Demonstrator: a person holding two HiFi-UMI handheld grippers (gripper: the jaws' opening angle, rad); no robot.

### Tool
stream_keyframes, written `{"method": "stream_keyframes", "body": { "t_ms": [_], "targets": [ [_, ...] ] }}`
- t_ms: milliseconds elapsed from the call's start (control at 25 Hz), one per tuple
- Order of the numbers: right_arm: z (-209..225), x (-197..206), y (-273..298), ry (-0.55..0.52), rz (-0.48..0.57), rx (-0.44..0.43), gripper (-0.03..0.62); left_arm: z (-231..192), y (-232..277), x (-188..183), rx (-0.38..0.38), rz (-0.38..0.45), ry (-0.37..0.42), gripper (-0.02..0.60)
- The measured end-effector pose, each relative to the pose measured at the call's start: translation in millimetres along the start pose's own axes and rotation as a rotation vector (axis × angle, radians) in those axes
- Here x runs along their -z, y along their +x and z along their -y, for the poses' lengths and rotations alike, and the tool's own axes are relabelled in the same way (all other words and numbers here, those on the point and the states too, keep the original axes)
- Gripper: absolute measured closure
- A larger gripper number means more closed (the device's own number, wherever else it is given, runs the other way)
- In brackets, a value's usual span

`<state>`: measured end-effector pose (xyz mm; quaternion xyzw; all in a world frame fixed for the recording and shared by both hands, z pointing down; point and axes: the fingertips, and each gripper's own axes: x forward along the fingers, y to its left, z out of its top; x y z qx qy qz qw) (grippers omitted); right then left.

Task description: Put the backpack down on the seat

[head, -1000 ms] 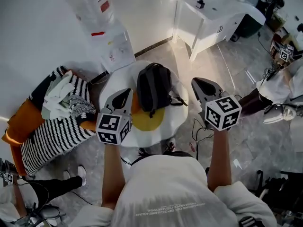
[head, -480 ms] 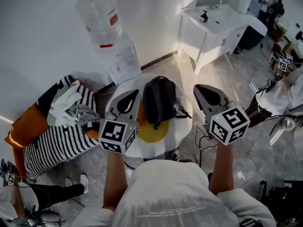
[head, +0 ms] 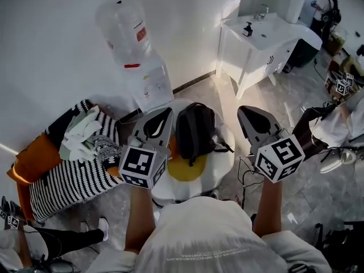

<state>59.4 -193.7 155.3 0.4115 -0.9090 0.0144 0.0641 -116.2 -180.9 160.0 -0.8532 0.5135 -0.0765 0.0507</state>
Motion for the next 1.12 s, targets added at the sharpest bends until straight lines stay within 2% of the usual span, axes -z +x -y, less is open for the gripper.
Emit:
{"method": "stream_keyframes", "body": {
  "t_ms": [160,240,520,720,880,1120],
  "targets": [
    [3.5,0.7,10.6,-0.035,-0.015,0.029,0.591,-3.4,8.5,5.8,-0.005,-0.037,0.091,0.580],
    [4.4,2.5,15.6,-0.037,-0.020,0.040,0.591,-3.6,12.2,9.1,0.007,-0.047,0.110,0.578],
    [7.8,7.5,33.7,-0.063,-0.047,0.038,0.591,-8.7,21.9,18.2,0.029,-0.057,0.084,0.584],
    [3.7,10.7,42.6,-0.079,-0.068,0.032,0.591,-9.8,20.4,17.4,0.053,-0.046,0.117,0.584],
    [-6.0,9.5,35.9,-0.090,-0.071,0.036,0.591,-5.4,11.1,15.0,0.067,-0.031,0.100,0.584],
    [15.7,15.4,67.6,-0.080,-0.087,0.023,0.591,-28.6,42.0,20.6,0.078,-0.042,0.108,0.584]
  ]
}}
